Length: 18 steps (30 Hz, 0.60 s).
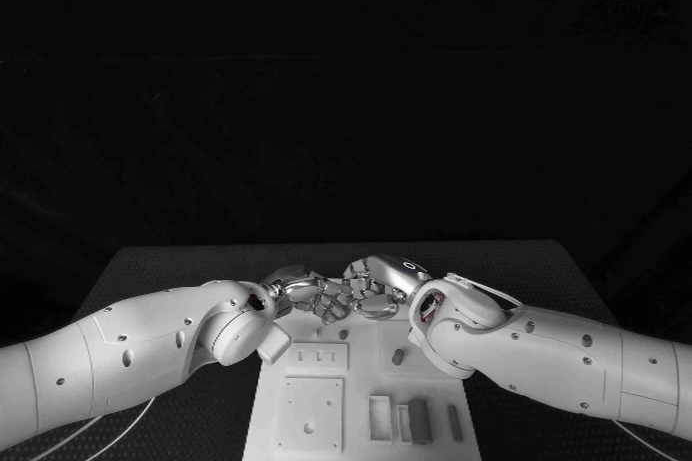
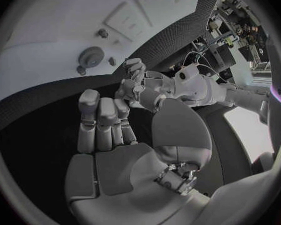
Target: Assemble the parts on the task board
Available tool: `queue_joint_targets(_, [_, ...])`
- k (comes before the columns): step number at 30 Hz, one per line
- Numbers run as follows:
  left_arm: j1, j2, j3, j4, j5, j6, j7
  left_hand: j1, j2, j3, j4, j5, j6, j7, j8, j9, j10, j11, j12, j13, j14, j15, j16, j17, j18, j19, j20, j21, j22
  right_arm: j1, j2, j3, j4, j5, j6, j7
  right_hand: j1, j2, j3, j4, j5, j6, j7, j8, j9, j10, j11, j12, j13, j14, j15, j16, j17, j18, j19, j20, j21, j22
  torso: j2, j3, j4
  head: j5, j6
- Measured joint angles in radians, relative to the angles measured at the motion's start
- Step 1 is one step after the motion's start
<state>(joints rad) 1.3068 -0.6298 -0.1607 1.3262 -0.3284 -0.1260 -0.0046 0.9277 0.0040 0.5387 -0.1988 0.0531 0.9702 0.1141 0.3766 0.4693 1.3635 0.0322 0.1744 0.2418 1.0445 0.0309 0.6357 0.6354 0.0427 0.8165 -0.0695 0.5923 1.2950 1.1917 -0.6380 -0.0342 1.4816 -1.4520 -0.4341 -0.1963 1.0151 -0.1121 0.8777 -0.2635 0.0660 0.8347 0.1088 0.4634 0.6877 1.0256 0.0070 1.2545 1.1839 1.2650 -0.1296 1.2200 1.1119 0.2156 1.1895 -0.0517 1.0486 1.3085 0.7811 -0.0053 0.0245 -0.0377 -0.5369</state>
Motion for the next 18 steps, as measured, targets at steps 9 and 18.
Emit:
queue_joint_targets(9, [0.0, 0.0, 0.0, 0.0, 0.0, 0.0, 0.001, 0.013, 0.013, 0.017, -0.017, 0.0, 0.006, -0.005, -0.002, -0.001, 0.004, -0.004, 0.004, 0.004, 0.0, 0.0, 0.0, 0.0, -0.005, 0.0, 0.0, 0.004, 0.0, 0.0, -0.001, 0.0, -0.001, 0.0, 0.002, -0.001, 0.0, 0.0, 0.0, 0.0, 0.0, 0.0, 0.0, 0.0, 0.0, 0.0, 0.0, 0.0, 0.0, -0.001, 0.001, 0.0, -0.001, 0.0, 0.0, 0.0, 0.0, 0.0, 0.0, 0.0001, -0.0003, 0.001, 0.001])
queue_joint_targets(18, [0.0, 0.0, 0.0, 0.0, -0.004, -0.001, 0.0, 0.018, 0.038, 0.032, -0.037, 0.0, 0.03, -0.012, -0.006, 0.006, 0.024, -0.013, 0.016, 0.016, 0.012, -0.012, 0.015, 0.004, -0.005, 0.0, 0.0, 0.011, 0.0, -0.001, -0.002, -0.001, 0.0, 0.001, 0.003, -0.001, 0.0, 0.0, 0.0, 0.0, 0.0, 0.0, 0.0, -0.005, 0.002, 0.0, 0.0, 0.0, -0.001, 0.0, 0.003, 0.0, -0.001, 0.0, 0.0, 0.0, 0.0, 0.0, 0.0, 0.0005, -0.0007, 0.001, 0.0])
